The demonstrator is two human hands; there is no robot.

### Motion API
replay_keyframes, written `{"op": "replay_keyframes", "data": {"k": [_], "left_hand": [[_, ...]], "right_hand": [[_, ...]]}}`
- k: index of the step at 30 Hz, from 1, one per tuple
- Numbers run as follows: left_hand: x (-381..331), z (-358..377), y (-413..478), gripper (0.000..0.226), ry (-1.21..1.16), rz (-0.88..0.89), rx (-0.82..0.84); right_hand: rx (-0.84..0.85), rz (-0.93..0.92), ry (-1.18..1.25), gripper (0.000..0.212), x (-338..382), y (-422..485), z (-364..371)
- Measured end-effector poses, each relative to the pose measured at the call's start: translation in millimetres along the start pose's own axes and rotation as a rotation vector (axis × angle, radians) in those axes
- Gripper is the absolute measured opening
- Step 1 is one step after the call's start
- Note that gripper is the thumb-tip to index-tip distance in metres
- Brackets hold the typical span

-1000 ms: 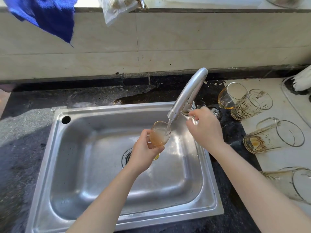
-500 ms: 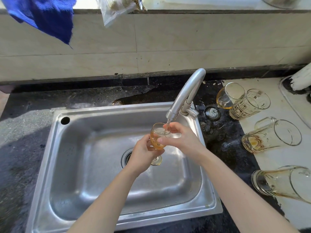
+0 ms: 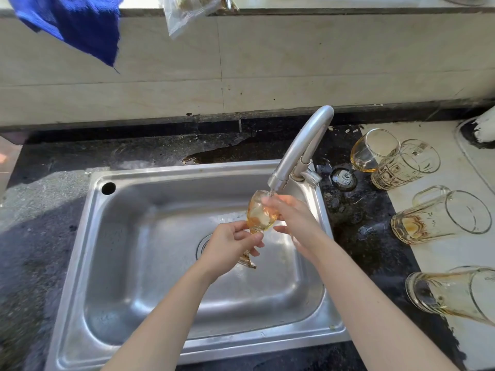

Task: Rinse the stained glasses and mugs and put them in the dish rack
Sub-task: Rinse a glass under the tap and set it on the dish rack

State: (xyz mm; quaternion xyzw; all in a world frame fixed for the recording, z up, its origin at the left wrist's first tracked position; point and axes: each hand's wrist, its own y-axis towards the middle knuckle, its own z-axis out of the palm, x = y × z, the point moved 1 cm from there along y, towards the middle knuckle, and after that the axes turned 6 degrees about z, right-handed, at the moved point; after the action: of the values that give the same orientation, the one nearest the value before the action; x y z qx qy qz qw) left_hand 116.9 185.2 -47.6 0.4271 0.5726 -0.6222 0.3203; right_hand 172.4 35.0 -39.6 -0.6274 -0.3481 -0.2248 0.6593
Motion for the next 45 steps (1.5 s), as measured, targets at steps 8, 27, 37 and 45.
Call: {"op": "replay_keyframes", "data": {"k": [8, 27, 37, 45], "left_hand": [[-26.5, -6.3, -9.7, 0.015, -0.119, -0.095, -0.04], [-71.2, 19.9, 22.1, 0.035, -0.089, -0.148, -0.216], [-69.0, 35.2, 25.9, 0.048, 0.53, 0.193, -0.42], [-78.2, 23.9, 23.6, 0.018, 0.754, 0.187, -0.458]], "right_hand": [[0.055, 0.081, 0.163, 0.013, -3.0, -0.8, 0.3], [-0.097, 0.449, 0.589, 0.045, -27.6, 1.4, -4.2], [-0.1, 0.476, 0.782, 0.046, -36.9, 4.9, 4.6], [-0.185, 0.302, 0.605, 0.045, -19.9, 7.2, 7.8]]}}
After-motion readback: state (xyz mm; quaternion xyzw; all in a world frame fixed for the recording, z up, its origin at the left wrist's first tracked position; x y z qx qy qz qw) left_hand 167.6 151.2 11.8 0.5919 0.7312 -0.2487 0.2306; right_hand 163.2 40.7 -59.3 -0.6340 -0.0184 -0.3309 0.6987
